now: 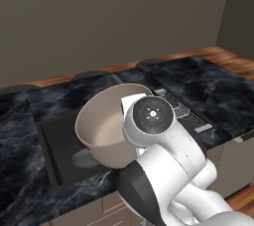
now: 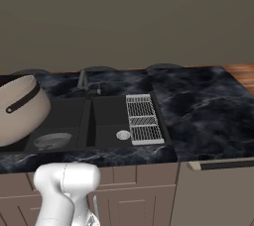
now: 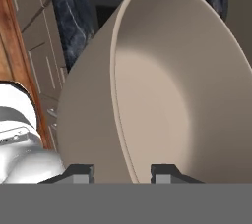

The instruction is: Move the pot and pan from the stove into the sink.

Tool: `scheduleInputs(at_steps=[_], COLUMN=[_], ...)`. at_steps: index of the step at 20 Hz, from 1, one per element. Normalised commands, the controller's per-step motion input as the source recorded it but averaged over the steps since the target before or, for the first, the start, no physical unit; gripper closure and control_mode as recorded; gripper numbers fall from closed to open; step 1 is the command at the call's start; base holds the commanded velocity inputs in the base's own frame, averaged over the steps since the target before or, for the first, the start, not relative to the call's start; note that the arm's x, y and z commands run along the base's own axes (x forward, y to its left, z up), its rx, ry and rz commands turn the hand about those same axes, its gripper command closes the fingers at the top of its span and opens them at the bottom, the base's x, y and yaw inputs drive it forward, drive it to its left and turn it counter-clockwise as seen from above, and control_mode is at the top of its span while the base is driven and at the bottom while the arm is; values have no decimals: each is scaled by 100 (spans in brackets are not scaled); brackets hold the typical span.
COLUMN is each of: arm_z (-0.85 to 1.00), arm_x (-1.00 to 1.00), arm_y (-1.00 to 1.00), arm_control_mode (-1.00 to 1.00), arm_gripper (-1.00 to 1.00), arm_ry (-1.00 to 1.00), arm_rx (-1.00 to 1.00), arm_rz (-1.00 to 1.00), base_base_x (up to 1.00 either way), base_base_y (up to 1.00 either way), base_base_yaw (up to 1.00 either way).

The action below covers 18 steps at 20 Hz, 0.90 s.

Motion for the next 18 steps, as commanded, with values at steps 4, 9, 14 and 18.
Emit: scheduleInputs(at_steps=[4,9,14,18], arm_z=[-21,-24,-22,-25], arm_x=[50,44,42,36], arm_y=[10,8,9,12], arm_control_mode=[-100,-100,-100,-100], arm_gripper=[100,100,100,100], arm_ry=[0,1,0,0], arm_rx=[1,2,2,1], arm_rz=[0,0,0,0], base_base_x=[0,0,0,0], base_base_y=[0,0,0,0], base_base_yaw=[0,0,0,0])
